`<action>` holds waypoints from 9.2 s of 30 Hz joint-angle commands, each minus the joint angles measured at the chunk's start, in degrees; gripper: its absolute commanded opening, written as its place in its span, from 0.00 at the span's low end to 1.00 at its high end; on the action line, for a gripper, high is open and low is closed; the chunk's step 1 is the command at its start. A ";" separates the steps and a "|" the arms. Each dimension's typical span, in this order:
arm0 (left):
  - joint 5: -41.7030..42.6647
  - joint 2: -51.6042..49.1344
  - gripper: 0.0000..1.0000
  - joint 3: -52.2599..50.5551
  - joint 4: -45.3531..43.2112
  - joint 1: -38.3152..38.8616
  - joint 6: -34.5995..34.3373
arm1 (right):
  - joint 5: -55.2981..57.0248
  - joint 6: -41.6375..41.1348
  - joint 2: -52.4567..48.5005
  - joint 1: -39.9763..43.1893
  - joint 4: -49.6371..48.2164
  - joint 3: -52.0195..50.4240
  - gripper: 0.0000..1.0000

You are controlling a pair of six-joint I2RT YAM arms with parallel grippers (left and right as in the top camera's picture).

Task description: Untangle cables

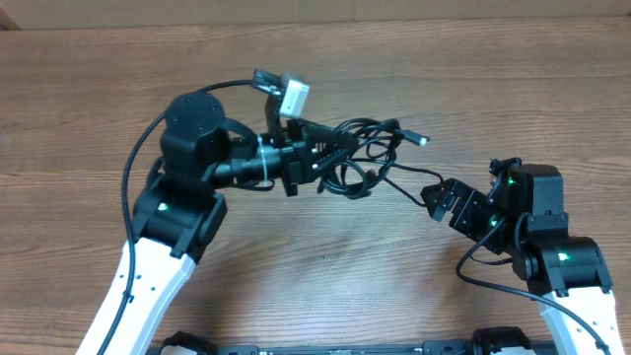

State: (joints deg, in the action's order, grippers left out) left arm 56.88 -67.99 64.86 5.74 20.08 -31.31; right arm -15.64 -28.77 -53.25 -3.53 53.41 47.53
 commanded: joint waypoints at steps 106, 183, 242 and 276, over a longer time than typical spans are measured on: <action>-33.97 3.61 0.04 1.31 26.18 0.46 -1.16 | -10.32 13.51 -0.13 -5.68 -4.42 -0.28 0.04; -36.39 3.61 0.04 1.29 15.04 20.65 36.65 | -38.47 -19.30 -3.13 -5.79 -22.51 -0.28 0.70; -82.34 3.63 0.04 1.31 14.82 22.27 30.67 | -19.32 -1.40 -3.13 -5.77 3.93 -0.31 0.04; -40.41 3.58 0.04 1.31 17.55 22.34 40.52 | -39.54 -24.61 -3.13 -5.79 -22.71 -0.31 0.45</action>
State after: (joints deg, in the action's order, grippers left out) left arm 11.62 -65.63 64.86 23.99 42.61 7.62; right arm -54.48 -51.35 -56.53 -9.10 31.14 47.13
